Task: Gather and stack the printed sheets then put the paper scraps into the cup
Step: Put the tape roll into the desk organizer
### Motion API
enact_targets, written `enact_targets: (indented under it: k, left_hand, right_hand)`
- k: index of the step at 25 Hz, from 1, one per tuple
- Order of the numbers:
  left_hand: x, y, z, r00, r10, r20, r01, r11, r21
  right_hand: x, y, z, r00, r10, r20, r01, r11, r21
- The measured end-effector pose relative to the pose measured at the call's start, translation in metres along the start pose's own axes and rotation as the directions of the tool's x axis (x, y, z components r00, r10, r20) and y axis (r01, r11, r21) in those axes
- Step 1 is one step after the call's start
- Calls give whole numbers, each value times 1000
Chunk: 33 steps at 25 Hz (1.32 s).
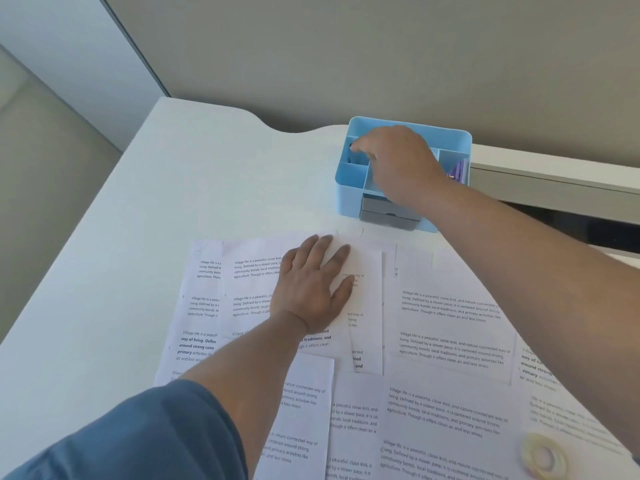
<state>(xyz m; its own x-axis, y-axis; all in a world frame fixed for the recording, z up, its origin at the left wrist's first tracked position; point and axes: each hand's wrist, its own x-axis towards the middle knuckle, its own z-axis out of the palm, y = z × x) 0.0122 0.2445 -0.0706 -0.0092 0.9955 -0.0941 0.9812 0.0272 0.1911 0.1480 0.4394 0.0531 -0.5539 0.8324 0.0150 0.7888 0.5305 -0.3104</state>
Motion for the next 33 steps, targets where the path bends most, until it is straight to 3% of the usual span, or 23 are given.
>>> enact_targets:
  k: [7,12,16,19,23,27,33]
  left_hand:
    - [-1,3,-2,1000,2,21,-2,1000,14]
    - [-2,3,-3,1000,1,28,-1,1000,14]
    - [-1,3,-2,999,-2,35,1,1000,22]
    - [-1,3,-2,1000,9,23,-9,1000,24]
    - [-1,2,-2,1000,15,6,-15,999,29]
    - [-1,1,0,1000,21,-14,-21,1000,23]
    - [-2,2,0,999,21,-25,-21,1000,21]
  right_hand:
    - [-81,1,0,991,-34,-131,46,995,85]
    - [-145,10,9,988,70,-138,-49,988,148]
    - [-202,9,16,969,247,-27,-231,937,263]
    - [-240,11,23,942,311,128,-333,914,233]
    - [-290,22,24,870,428,246,-464,879,111]
    - [-333,29,19,731,585,351,-609,792,-53]
    - [-360,30,23,588,657,471,-637,736,-230]
